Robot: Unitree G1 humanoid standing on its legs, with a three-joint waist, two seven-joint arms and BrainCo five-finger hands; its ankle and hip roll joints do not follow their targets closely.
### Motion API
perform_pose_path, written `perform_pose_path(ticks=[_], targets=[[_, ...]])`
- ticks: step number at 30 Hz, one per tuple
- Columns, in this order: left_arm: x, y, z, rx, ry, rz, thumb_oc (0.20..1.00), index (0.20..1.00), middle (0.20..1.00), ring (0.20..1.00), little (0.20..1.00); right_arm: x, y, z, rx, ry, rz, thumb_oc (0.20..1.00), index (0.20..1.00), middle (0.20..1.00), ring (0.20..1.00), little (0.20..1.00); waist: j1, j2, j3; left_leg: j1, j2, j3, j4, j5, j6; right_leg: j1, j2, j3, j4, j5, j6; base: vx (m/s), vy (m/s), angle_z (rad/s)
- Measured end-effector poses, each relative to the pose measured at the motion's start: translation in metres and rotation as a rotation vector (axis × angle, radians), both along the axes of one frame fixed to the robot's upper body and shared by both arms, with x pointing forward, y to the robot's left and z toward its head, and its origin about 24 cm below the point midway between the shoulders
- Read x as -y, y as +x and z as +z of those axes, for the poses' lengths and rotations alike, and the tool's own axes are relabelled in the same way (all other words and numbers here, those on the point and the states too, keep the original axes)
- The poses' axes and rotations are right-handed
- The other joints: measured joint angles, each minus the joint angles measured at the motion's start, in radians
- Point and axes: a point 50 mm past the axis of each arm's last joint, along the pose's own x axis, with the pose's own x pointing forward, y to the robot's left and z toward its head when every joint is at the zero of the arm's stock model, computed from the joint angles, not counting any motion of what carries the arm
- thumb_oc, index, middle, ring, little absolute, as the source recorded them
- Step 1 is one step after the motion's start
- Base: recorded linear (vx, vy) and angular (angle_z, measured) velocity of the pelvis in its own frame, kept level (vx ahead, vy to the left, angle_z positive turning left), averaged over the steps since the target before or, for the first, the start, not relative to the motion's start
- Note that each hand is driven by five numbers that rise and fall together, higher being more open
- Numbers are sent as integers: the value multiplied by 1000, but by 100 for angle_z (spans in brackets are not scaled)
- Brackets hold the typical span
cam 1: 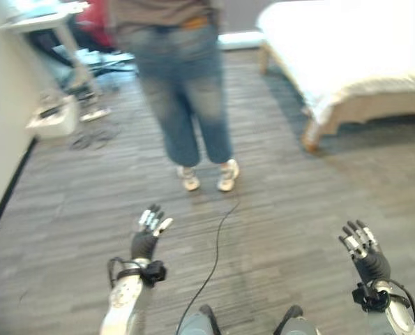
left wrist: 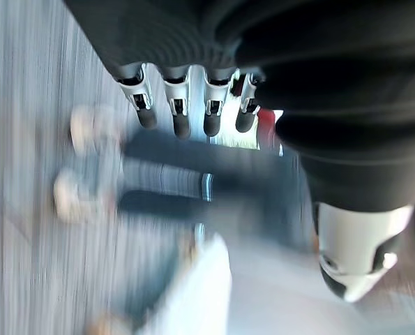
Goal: Pick up bed clothes into laundry basket.
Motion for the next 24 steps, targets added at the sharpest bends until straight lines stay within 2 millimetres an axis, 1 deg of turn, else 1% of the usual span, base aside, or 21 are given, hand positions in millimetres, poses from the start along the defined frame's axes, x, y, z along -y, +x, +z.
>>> perform_pose_path(ticks=[1, 2, 3, 4, 5, 6, 7, 8, 9, 10, 11, 12, 13, 14, 16, 17, 18, 19, 21, 23, 24], targets=[[-6, -1, 0, -12, 21, 13, 1000, 1000, 1000, 1000, 1000, -4, 5, 3, 17, 4, 13, 1000, 1000, 1000, 1000, 1000, -16, 14, 2, -21, -8, -7, -3, -7, 12, -61, -3, 92, 82, -19, 10, -3, 238, 58], [-8, 0, 0, -16, 33, 14, 1000, 1000, 1000, 1000, 1000, -8, 7, 3, 21, 9, 27, 1000, 1000, 1000, 1000, 1000, -27, 6, -7, -33, -13, 1, -28, 7, -10, -102, 13, 143, 117, -44, 20, 34, 284, 61], [-12, 0, -1, -25, 51, 20, 1000, 1000, 1000, 1000, 1000, -12, 8, 2, 21, 18, 46, 1000, 1000, 1000, 1000, 1000, -38, 11, -6, -22, -40, 2, -89, 18, -10, -140, 52, 223, 113, -80, 23, 12, 197, 60], [-17, -6, -6, -60, 76, 37, 1000, 1000, 1000, 1000, 1000, -19, 5, 2, 31, 39, 67, 1000, 1000, 1000, 1000, 1000, -67, 15, -2, 20, -93, -42, -222, 142, 67, -168, 191, 494, 77, -174, 48, 55, 122, 64], [-16, -5, -4, -54, 92, 31, 1000, 1000, 1000, 1000, 1000, -18, -5, -5, 1, 53, 50, 1000, 1000, 1000, 1000, 1000, -84, 6, -1, 40, -125, -41, -243, 146, 70, -153, 184, 469, 66, -186, 32, 45, 98, 60], [-15, -7, -3, -45, 90, 36, 1000, 1000, 1000, 1000, 1000, -16, -14, -11, -37, 55, 48, 1000, 1000, 1000, 1000, 1000, -88, 0, -6, 44, -146, -37, -244, 139, 71, -153, 173, 429, 80, -191, 20, 61, 83, 41], [-15, -9, -2, -37, 87, 46, 1000, 1000, 1000, 1000, 1000, -15, -18, -14, -55, 55, 45, 1000, 1000, 1000, 1000, 1000, -88, 8, -6, 43, -154, -36, -244, 127, 77, -152, 174, 402, 89, -194, 21, 79, 72, 14], [-17, -12, -2, -34, 84, 62, 1000, 1000, 1000, 1000, 1000, -15, -22, -16, -69, 56, 42, 1000, 1000, 1000, 1000, 1000, -88, 7, -8, 49, -160, -36, -245, 120, 78, -156, 178, 380, 93, -194, 22, 69, 52, -19], [-20, -24, -9, -57, 66, 121, 1000, 1000, 1000, 1000, 1000, -14, -24, -18, -82, 55, 41, 1000, 1000, 1000, 1000, 1000, -77, 20, -6, 48, -160, -20, -250, 100, 13, -148, 205, 308, 90, -189, 13, 83, 22, -40], [-23, -28, -14, -77, 60, 157, 1000, 1000, 1000, 1000, 1000, -17, -24, -21, -91, 67, 42, 1000, 1000, 1000, 1000, 1000, -65, -4, -1, 39, -158, -24, -190, 60, -108, -138, 195, 301, 64, -169, -10, 58, 7, -34], [-25, -27, -12, -75, 71, 161, 1000, 1000, 1000, 1000, 1000, -21, -22, -22, -82, 83, 45, 1000, 1000, 1000, 1000, 1000, -63, -52, -4, -41, -186, -121, -3, 21, 109, -129, 133, 335, 62, -133, 1, 78, 14, -35], [-23, -34, -20, -103, 47, 177, 1000, 1000, 1000, 1000, 1000, -20, -15, -23, -87, 65, 70, 1000, 1000, 1000, 1000, 1000, -47, -39, -10, -70, -137, -207, 75, -54, 94, -109, 126, 417, 45, -168, 66, 95, 15, -57], [-19, -37, -30, -134, -3, 211, 1000, 1000, 1000, 1000, 1000, -20, -6, -25, -102, 61, 81, 1000, 1000, 1000, 1000, 1000, -28, -36, -9, -45, -132, -183, 45, -54, 83, -85, 126, 426, 20, -191, 55, 95, 15, -67], [-12, -38, -34, -141, -39, 208, 1000, 1000, 1000, 1000, 1000, -20, -1, -21, -84, 56, 81, 1000, 1000, 1000, 1000, 1000, -28, -26, -15, -27, -135, -185, 7, -30, 78, -53, 137, 417, -20, -196, 51, 91, 0, -45], [2, -35, -36, -126, -108, 179, 1000, 1000, 1000, 1000, 1000, -20, 3, -12, -43, 5, 78, 1000, 1000, 1000, 1000, 1000, -32, -22, -31, 15, -156, -183, -116, 38, 83, 21, 158, 408, -101, -196, 53, 58, 8, -6], [3, -32, -33, -113, -115, 167, 1000, 1000, 1000, 1000, 1000, -19, 6, -8, -28, -16, 79, 1000, 1000, 1000, 1000, 1000, -34, -30, -37, 26, -166, -182, -150, 58, 83, 42, 166, 406, -119, -196, 52, 61, 9, -5], [4, -22, -23, -69, -99, 138, 1000, 1000, 1000, 1000, 1000, -17, 9, -4, -7, -49, 62, 1000, 1000, 1000, 1000, 1000, -38, -36, -43, 42, -189, -181, -208, 96, 96, 71, 168, 399, -129, -196, 52, 76, 3, -5], [6, -14, -18, -47, -88, 106, 1000, 1000, 1000, 1000, 1000, -15, 8, -5, -18, -61, 43, 1000, 1000, 1000, 1000, 1000, -37, -37, -45, 45, -192, -181, -228, 115, 100, 74, 168, 387, -131, -205, 55, 68, -36, 0], [9, 2, -6, 15, -83, 79, 1000, 1000, 1000, 1000, 1000, -15, 11, -4, -15, -69, 38, 1000, 1000, 1000, 1000, 1000, -48, -28, -45, 53, -192, -181, -258, 130, 93, 72, 168, 385, -135, -210, 56, 75, -44, 4], [8, 3, -4, 32, -79, 83, 1000, 1000, 1000, 1000, 1000, -18, 6, -7, -35, -68, 52, 1000, 1000, 1000, 1000, 1000, -60, -19, -58, 60, -193, -182, -278, 142, 88, 79, 167, 388, -160, -209, 57, 71, -56, -2], [7, 1, -4, 34, -76, 89, 1000, 1000, 1000, 1000, 1000, -18, 4, -8, -40, -73, 56, 1000, 1000, 1000, 1000, 1000, -62, -24, -62, 56, -193, -177, -278, 143, 85, 82, 167, 390, -171, -210, 56, 36, -41, -9]])
